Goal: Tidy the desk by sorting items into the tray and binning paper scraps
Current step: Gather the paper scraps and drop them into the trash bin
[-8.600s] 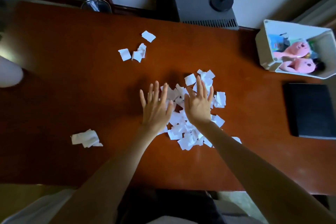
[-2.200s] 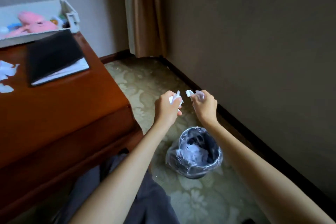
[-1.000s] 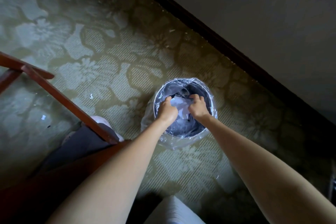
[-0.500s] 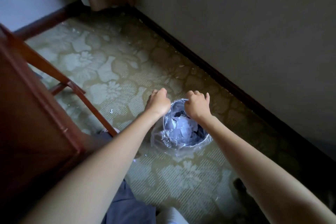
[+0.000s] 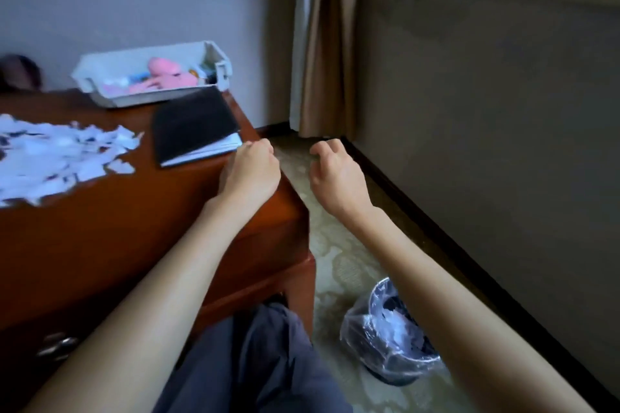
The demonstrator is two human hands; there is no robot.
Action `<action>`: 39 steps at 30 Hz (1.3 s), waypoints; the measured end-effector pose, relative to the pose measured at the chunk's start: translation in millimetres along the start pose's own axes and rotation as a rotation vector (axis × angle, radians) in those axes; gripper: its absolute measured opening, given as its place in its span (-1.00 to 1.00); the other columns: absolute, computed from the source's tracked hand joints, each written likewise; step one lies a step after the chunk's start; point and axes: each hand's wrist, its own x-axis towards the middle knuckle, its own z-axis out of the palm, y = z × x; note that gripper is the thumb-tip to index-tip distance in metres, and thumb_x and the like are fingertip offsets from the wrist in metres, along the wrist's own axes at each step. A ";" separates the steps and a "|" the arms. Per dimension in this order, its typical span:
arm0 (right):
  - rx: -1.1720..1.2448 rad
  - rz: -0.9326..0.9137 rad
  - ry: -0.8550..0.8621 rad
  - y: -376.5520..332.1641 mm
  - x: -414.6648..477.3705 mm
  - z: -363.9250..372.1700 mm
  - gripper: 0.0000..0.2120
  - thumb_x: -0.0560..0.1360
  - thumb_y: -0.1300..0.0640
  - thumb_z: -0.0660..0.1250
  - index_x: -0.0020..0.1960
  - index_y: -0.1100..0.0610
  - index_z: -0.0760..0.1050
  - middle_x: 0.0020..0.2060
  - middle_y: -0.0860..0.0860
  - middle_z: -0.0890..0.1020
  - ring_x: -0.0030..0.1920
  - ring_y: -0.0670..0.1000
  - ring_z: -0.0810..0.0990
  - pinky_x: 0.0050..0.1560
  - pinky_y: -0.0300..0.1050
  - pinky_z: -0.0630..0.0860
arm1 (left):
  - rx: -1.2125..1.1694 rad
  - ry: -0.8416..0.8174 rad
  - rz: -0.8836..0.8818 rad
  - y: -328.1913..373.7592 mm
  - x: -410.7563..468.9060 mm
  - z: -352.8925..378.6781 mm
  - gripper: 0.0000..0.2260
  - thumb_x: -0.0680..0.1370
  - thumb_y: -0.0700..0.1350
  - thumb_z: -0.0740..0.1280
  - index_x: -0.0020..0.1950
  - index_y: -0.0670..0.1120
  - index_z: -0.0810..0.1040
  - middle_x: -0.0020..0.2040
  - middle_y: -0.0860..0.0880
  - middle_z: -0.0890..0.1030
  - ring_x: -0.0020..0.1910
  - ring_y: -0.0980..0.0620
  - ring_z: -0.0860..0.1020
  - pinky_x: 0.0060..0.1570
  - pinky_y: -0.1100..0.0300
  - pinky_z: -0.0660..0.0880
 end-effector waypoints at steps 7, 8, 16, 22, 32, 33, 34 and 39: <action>0.063 -0.245 -0.129 -126.9 -1.5 54.3 -0.84 0.54 0.23 0.14 0.07 0.27 0.41 0.08 0.19 0.48 0.02 0.26 0.52 -0.10 0.02 0.44 | 0.070 0.153 -0.265 -120.3 -35.3 -70.4 -0.71 0.57 -0.26 0.07 0.20 -0.18 0.51 0.24 -0.23 0.51 0.25 -0.25 0.45 0.20 -0.02 0.40; 0.076 -0.275 -0.148 -141.5 -1.7 63.9 -0.83 0.54 0.22 0.14 0.08 0.26 0.41 0.08 0.18 0.48 0.02 0.24 0.52 -0.10 0.00 0.44 | 0.074 0.169 -0.301 -136.1 -38.8 -77.8 -0.69 0.58 -0.26 0.07 0.24 -0.18 0.49 0.27 -0.23 0.50 0.27 -0.25 0.43 0.22 -0.02 0.39; 0.132 -0.358 -0.322 -217.4 26.4 131.7 -0.46 0.55 0.02 0.19 0.48 0.13 0.16 0.52 0.15 0.07 0.52 0.16 0.02 0.51 0.04 0.05 | 0.174 0.291 -0.445 -231.1 -47.5 -114.4 -0.66 0.59 -0.20 0.12 0.37 -0.18 0.39 0.34 -0.20 0.42 0.33 -0.19 0.34 0.27 -0.02 0.35; -0.029 -0.386 -0.491 -231.4 57.4 159.1 -0.49 0.59 -0.11 0.03 0.50 -0.04 0.06 0.54 0.04 -0.06 0.54 0.11 -0.15 0.49 0.15 -0.13 | 0.263 0.137 -0.386 -264.1 -32.4 -116.0 -0.55 0.63 -0.02 0.06 0.52 0.03 0.11 0.56 -0.10 0.03 0.54 -0.10 -0.07 0.47 -0.08 0.02; -0.006 -0.444 -0.469 -207.9 36.0 132.4 -0.65 0.59 0.01 0.09 0.33 0.04 0.36 0.30 0.12 0.41 0.29 0.19 0.36 0.33 0.02 0.26 | 0.239 0.052 -0.236 -245.0 -57.3 -113.0 -0.60 0.60 0.05 0.11 0.40 -0.04 0.37 0.43 -0.07 0.37 0.42 -0.06 0.30 0.41 0.04 0.18; -0.016 -0.453 -0.431 -205.0 31.8 128.5 -0.67 0.56 0.03 0.12 0.29 0.08 0.39 0.24 0.13 0.43 0.22 0.19 0.39 0.27 0.02 0.30 | 0.238 0.081 -0.232 -241.3 -62.1 -114.1 -0.62 0.59 0.05 0.14 0.35 -0.07 0.42 0.36 -0.09 0.44 0.35 -0.09 0.37 0.35 0.04 0.25; -0.027 -0.466 -0.381 -202.5 27.8 125.3 -0.69 0.53 0.04 0.16 0.24 0.11 0.40 0.19 0.14 0.44 0.17 0.18 0.39 0.22 0.01 0.32 | 0.250 0.117 -0.230 -238.1 -65.7 -114.7 -0.65 0.57 0.04 0.17 0.28 -0.10 0.45 0.28 -0.12 0.48 0.27 -0.12 0.43 0.28 0.04 0.31; 0.046 -0.446 -0.308 -201.9 23.0 122.7 -0.48 0.47 -0.11 0.25 0.36 0.04 0.25 0.39 0.13 0.23 0.39 0.17 0.20 0.36 0.06 0.23 | 0.340 0.178 -0.326 -239.1 -66.5 -109.9 -0.43 0.48 0.20 0.23 0.38 -0.06 0.26 0.40 -0.14 0.24 0.42 -0.15 0.16 0.38 -0.05 0.17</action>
